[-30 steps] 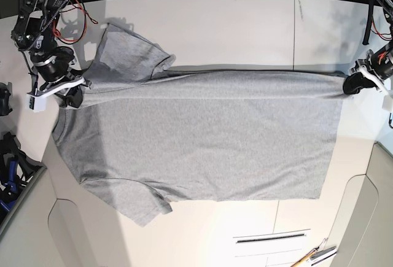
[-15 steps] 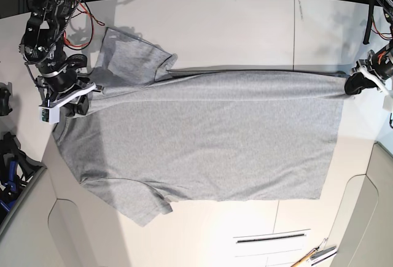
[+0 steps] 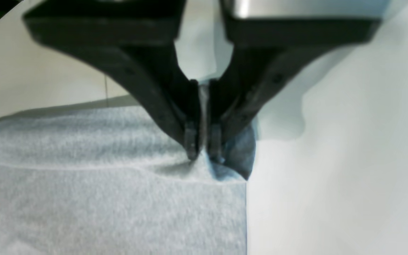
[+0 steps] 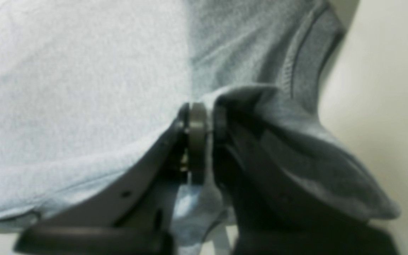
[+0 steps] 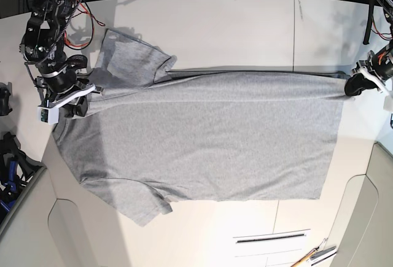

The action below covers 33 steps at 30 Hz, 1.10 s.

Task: Fold the T-shirt properly
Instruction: 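Lift both held corners and pull the shirt edge taut, then release the shoulder corner and raise the right gripper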

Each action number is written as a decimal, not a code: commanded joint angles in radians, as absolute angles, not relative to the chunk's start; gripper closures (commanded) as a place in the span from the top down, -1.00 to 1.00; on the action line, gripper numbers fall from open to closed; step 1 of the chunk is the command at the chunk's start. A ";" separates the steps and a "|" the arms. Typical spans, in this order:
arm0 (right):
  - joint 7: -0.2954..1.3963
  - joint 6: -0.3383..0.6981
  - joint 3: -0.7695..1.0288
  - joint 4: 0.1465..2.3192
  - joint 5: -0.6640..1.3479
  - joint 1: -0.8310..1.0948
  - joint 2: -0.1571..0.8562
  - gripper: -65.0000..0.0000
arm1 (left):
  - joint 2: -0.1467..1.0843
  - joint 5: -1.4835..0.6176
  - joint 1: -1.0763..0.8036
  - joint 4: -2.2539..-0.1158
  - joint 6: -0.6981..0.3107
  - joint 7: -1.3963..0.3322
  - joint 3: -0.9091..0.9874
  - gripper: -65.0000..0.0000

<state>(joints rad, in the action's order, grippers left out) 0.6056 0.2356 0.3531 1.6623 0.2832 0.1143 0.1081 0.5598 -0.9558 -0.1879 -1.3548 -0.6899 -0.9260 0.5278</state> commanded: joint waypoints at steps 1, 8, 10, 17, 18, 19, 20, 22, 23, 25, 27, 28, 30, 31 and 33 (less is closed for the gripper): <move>0.575 0.244 0.356 1.678 0.287 0.103 0.119 -0.65 | 0.585 -0.979 -0.180 -1.368 -0.698 -0.901 0.537 -0.63; 0.572 0.266 0.356 1.678 0.287 0.101 0.119 -0.19 | 0.585 -0.979 -0.180 -1.368 -0.698 -0.865 0.537 -0.27; 0.572 0.265 0.356 1.678 0.287 0.096 0.119 -0.20 | 0.585 -0.979 -0.180 -1.368 -0.698 -0.856 0.537 -0.27; 0.583 0.265 0.367 1.689 0.286 0.056 0.119 -0.20 | 0.585 -1.021 -0.180 -1.368 -0.698 -0.752 0.540 -0.27; 0.585 0.266 0.376 1.699 0.286 0.056 0.119 -0.20 | 0.585 -1.025 -0.180 -1.368 -0.698 -0.750 0.546 -0.27; 0.588 0.266 0.385 1.712 0.283 0.056 0.119 -0.20 | 0.585 -1.029 -0.180 -1.368 -0.698 -0.752 0.552 -0.27; 0.603 0.266 0.397 1.726 0.277 0.056 0.119 -0.20 | 0.585 -1.028 -0.180 -1.368 -0.698 -0.752 0.559 -0.26; 0.632 0.266 0.423 1.759 0.266 0.056 0.119 -0.20 | 0.585 -1.028 -0.180 -1.368 -0.698 -0.768 0.575 -0.21; 0.641 0.266 0.438 1.777 0.266 0.058 0.119 -0.20 | 0.585 -1.027 -0.180 -1.368 -0.698 -0.779 0.583 -0.18; 0.662 0.266 0.467 1.813 0.269 0.062 0.119 -0.20 | 0.585 -1.026 -0.181 -1.368 -0.698 -0.794 0.596 -0.10; 0.694 0.266 0.494 1.839 0.274 0.062 0.119 -0.20 | 0.585 -1.027 -0.181 -1.368 -0.698 -0.807 0.601 -0.07; 0.712 0.266 0.505 1.848 0.282 0.062 0.119 -0.20 | 0.585 -1.026 -0.181 -1.368 -0.698 -0.812 0.601 -0.07; 0.757 0.266 0.521 1.865 0.311 0.067 0.119 -0.20 | 0.585 -1.026 -0.183 -1.368 -0.698 -0.813 0.601 -0.07; 0.773 0.266 0.525 1.874 0.326 0.076 0.119 -0.20 | 0.585 -1.025 -0.184 -1.368 -0.698 -0.813 0.601 -0.07; 0.799 0.300 0.525 1.894 0.334 0.107 0.119 -0.20 | 0.585 -1.017 -0.184 -1.368 -0.698 -0.825 0.601 -0.07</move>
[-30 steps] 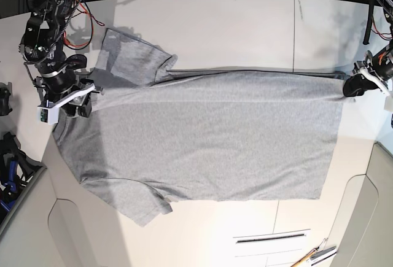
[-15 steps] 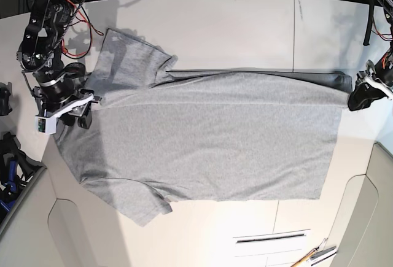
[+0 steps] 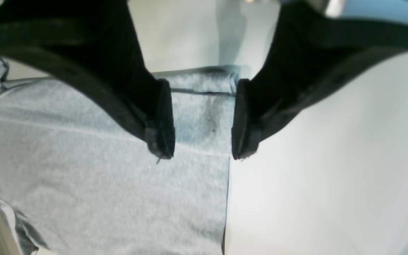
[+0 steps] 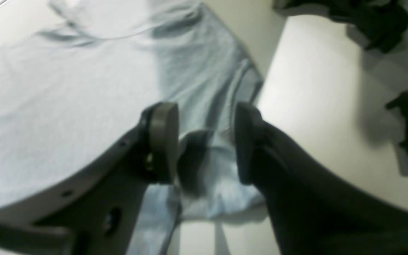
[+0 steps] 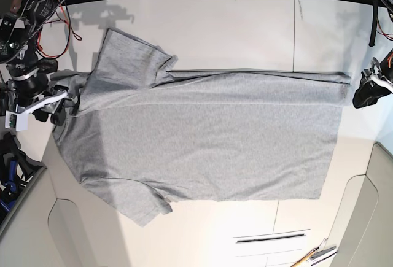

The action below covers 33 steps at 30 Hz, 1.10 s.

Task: Fold the T-shirt properly
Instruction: 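Release the shoulder corner and raise the right gripper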

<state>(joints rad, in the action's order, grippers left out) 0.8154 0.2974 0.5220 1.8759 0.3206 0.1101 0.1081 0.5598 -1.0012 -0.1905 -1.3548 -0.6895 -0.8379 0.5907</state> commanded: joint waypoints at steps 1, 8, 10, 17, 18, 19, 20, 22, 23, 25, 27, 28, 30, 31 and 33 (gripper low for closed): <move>0.807 0.324 0.525 1.904 0.334 0.129 0.119 -0.20 | 0.585 -1.018 -0.184 -1.368 -0.698 -0.837 0.604 -0.07; 0.828 0.349 0.526 1.998 0.377 0.311 0.119 -0.20 | 0.602 -1.021 -0.184 -1.368 -0.698 -0.865 0.623 -0.07; 0.836 0.349 0.526 2.011 0.406 0.362 0.118 -0.20 | 0.614 -1.021 -0.184 -1.368 -0.698 -0.865 0.623 -0.07; 0.845 0.335 0.526 2.008 0.457 0.497 0.078 -0.20 | 0.655 -1.021 -0.183 -1.368 -0.698 -0.872 0.624 -0.07; 0.844 0.318 0.526 2.004 0.457 0.506 0.065 -0.20 | 0.663 -1.021 -0.183 -1.368 -0.698 -0.871 0.623 -0.07; 0.842 0.309 0.526 1.999 0.463 0.513 0.052 -0.20 | 0.669 -1.021 -0.183 -1.368 -0.698 -0.871 0.624 -0.07; 0.842 0.309 0.526 1.990 0.471 0.513 0.043 -0.20 | 0.676 -1.021 -0.183 -1.368 -0.698 -0.870 0.624 -0.07; 0.837 0.310 0.526 1.961 0.505 0.509 0.027 -0.20 | 0.685 -1.021 -0.183 -1.368 -0.698 -0.862 0.624 -0.07; 0.834 0.310 0.525 1.940 0.524 0.504 0.021 -0.20 | 0.691 -1.020 -0.183 -1.368 -0.698 -0.860 0.624 -0.07; 0.826 0.311 0.520 1.888 0.542 0.494 0.016 -0.20 | 0.699 -1.020 -0.183 -1.368 -0.698 -0.860 0.624 -0.07; 0.826 0.317 0.513 1.824 0.543 0.476 0.016 -0.20 | 0.710 -1.020 -0.183 -1.368 -0.698 -0.854 0.624 -0.07; 0.826 0.319 0.510 1.790 0.546 0.465 0.016 -0.20 | 0.716 -1.020 -0.183 -1.368 -0.698 -0.853 0.624 -0.07; 0.826 0.319 0.509 1.729 0.575 0.444 0.016 -0.20 | 0.728 -1.020 -0.183 -1.368 -0.698 -0.854 0.624 -0.07; 0.826 0.320 0.509 1.702 0.595 0.436 0.016 -0.20 | 0.735 -1.020 -0.183 -1.368 -0.698 -0.853 0.624 -0.07; 0.829 0.350 0.508 1.664 0.624 0.422 0.016 -0.20 | 0.747 -1.020 -0.183 -1.368 -0.698 -0.853 0.624 -0.07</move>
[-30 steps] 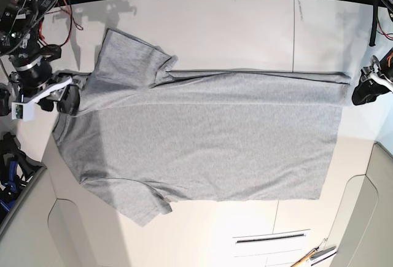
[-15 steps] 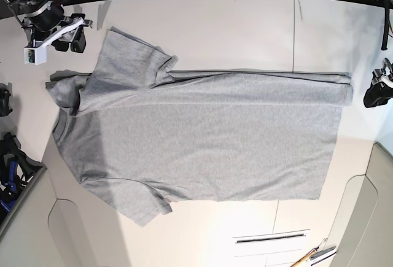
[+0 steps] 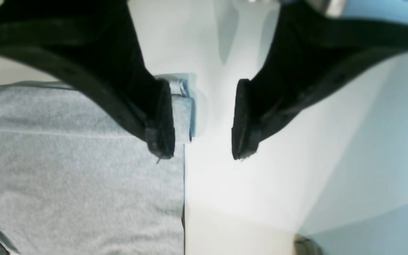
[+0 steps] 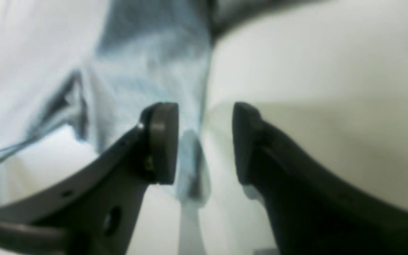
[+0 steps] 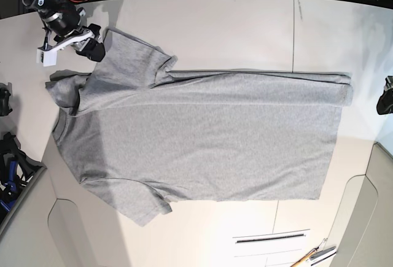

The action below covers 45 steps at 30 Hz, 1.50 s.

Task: Fold the T-shirt properly
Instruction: 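Release the shoulder corner and raise the right gripper, then regrasp the shirt near the collar with the right gripper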

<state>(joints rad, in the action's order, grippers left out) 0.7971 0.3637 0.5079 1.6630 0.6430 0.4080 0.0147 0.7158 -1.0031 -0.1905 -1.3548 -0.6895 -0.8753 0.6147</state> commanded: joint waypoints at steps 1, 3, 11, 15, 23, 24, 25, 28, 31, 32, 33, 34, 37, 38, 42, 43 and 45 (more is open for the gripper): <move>0.832 0.368 0.506 1.654 0.640 0.421 0.016 -0.20 | 0.751 -1.020 -0.183 -1.368 -0.698 -0.853 0.624 -0.07; 0.852 0.388 0.496 1.651 0.669 0.422 0.016 -0.20 | 0.758 -1.020 -0.183 -1.368 -0.698 -0.853 0.624 -0.07; 0.902 0.398 0.416 1.651 0.681 0.424 0.016 -0.20 | 0.760 -1.019 -0.183 -1.368 -0.698 -0.854 0.631 -0.07; 0.902 0.399 0.389 1.651 0.682 0.424 0.016 -0.20 | 0.759 -1.019 -0.183 -1.368 -0.698 -0.854 0.631 -0.07; 0.902 0.429 0.382 1.654 0.716 0.424 0.016 -1.00 | 0.759 -1.020 -0.183 -1.368 -0.698 -0.857 0.631 -0.07; 0.902 0.436 0.382 1.654 0.738 0.424 0.016 -1.00 | 0.759 -1.020 -0.183 -1.368 -0.698 -0.857 0.631 -0.07; 0.902 0.442 0.382 1.654 0.759 0.424 0.016 -1.00 | 0.759 -1.020 -0.183 -1.368 -0.698 -0.857 0.631 -0.07; 0.903 0.479 0.382 1.654 0.810 0.413 0.016 -1.00 | 0.759 -1.020 -0.183 -1.368 -0.698 -0.857 0.631 -0.07; 0.915 0.502 0.382 1.655 0.849 0.380 0.016 -1.00 | 0.759 -1.019 -0.183 -1.368 -0.698 -0.857 0.631 -0.07; 0.918 0.512 0.382 1.655 0.859 0.363 0.016 -1.00 | 0.759 -1.020 -0.183 -1.368 -0.698 -0.857 0.631 -0.07; 0.919 0.522 0.382 1.655 0.868 0.345 0.016 -1.00 | 0.759 -1.020 -0.183 -1.368 -0.698 -0.857 0.631 -0.07; 0.920 0.525 0.382 1.655 0.873 0.324 0.016 -1.00 | 0.759 -1.020 -0.183 -1.368 -0.698 -0.857 0.631 -0.07; 0.921 0.525 0.382 1.655 0.872 0.258 0.016 -1.00 | 0.759 -1.019 -0.183 -1.368 -0.698 -0.857 0.631 -0.07; 0.921 0.525 0.382 1.655 0.871 0.236 0.016 -1.00 | 0.759 -1.019 -0.183 -1.368 -0.698 -0.857 0.631 -0.07; 0.920 0.532 0.382 1.655 0.867 0.150 0.016 -1.00 | 0.759 -1.019 -0.183 -1.368 -0.698 -0.857 0.631 -0.07; 0.920 0.533 0.381 1.655 0.858 0.131 0.016 -1.00 | 0.759 -1.020 -0.183 -1.368 -0.698 -0.857 0.631 -0.07; 0.916 0.539 0.373 1.655 0.826 0.091 0.016 -1.00 | 0.759 -1.020 -0.183 -1.368 -0.698 -0.857 0.631 -0.07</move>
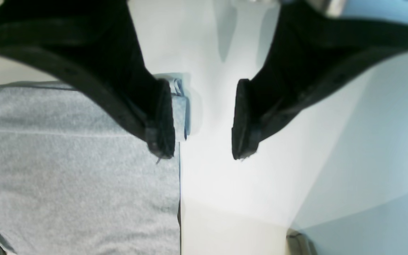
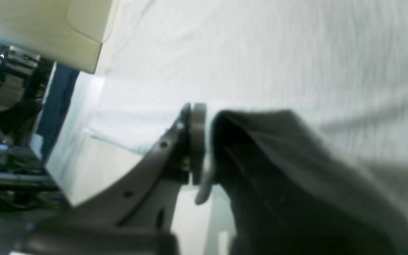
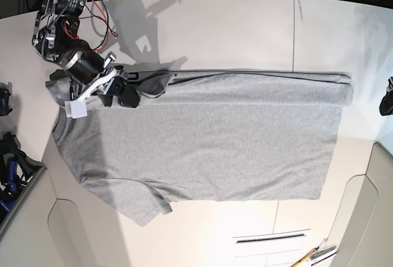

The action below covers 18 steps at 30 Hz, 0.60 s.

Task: Fold the T-shirt properly
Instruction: 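Regrasp the shirt near the collar with the right gripper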

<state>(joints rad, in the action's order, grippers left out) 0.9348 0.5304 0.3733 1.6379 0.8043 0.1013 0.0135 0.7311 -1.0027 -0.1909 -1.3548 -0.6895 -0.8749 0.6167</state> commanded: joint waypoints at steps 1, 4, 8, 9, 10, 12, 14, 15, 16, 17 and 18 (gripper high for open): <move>0.916 0.539 0.366 1.655 0.811 0.070 0.016 -1.00 | 0.759 -1.020 -0.183 -1.368 -0.698 -0.857 0.631 -0.07; 0.888 0.539 0.339 1.655 0.750 0.011 0.016 -1.00 | 0.759 -1.020 -0.183 -1.368 -0.698 -0.857 0.631 -0.07; 0.825 0.538 0.290 1.654 0.619 -0.054 0.016 -1.00 | 0.759 -1.020 -0.183 -1.368 -0.698 -0.857 0.631 -0.07; 0.813 0.538 0.278 1.653 0.590 -0.067 0.016 -1.00 | 0.759 -1.020 -0.183 -1.368 -0.698 -0.857 0.631 -0.07; 0.804 0.538 0.267 1.653 0.566 -0.079 0.016 -1.00 | 0.759 -1.020 -0.183 -1.368 -0.698 -0.857 0.631 -0.07; 0.787 0.538 0.248 1.653 0.519 -0.099 0.016 -1.00 | 0.759 -1.020 -0.183 -1.368 -0.698 -0.857 0.631 -0.07; 0.772 0.538 0.236 1.653 0.477 -0.115 0.016 -1.00 | 0.759 -1.020 -0.183 -1.368 -0.698 -0.857 0.631 -0.07; 0.759 0.538 0.234 1.653 0.459 -0.120 0.016 -1.00 | 0.759 -1.020 -0.183 -1.368 -0.698 -0.857 0.631 -0.07; 0.751 0.535 0.233 1.653 0.442 -0.123 0.016 -1.00 | 0.759 -1.020 -0.183 -1.368 -0.698 -0.857 0.631 -0.07; 0.746 0.532 0.233 1.653 0.429 -0.125 0.016 -0.98 | 0.759 -1.020 -0.183 -1.368 -0.698 -0.857 0.631 -0.07; 0.736 0.526 0.233 1.653 0.417 -0.125 0.016 -0.78 | 0.759 -1.020 -0.183 -1.368 -0.698 -0.857 0.631 -0.07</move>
<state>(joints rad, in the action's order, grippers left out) 0.7624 0.5266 0.2333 1.6375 0.3985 -0.1055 0.0139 0.7311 -1.0027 -0.1905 -1.3548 -0.6895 -0.8749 0.6167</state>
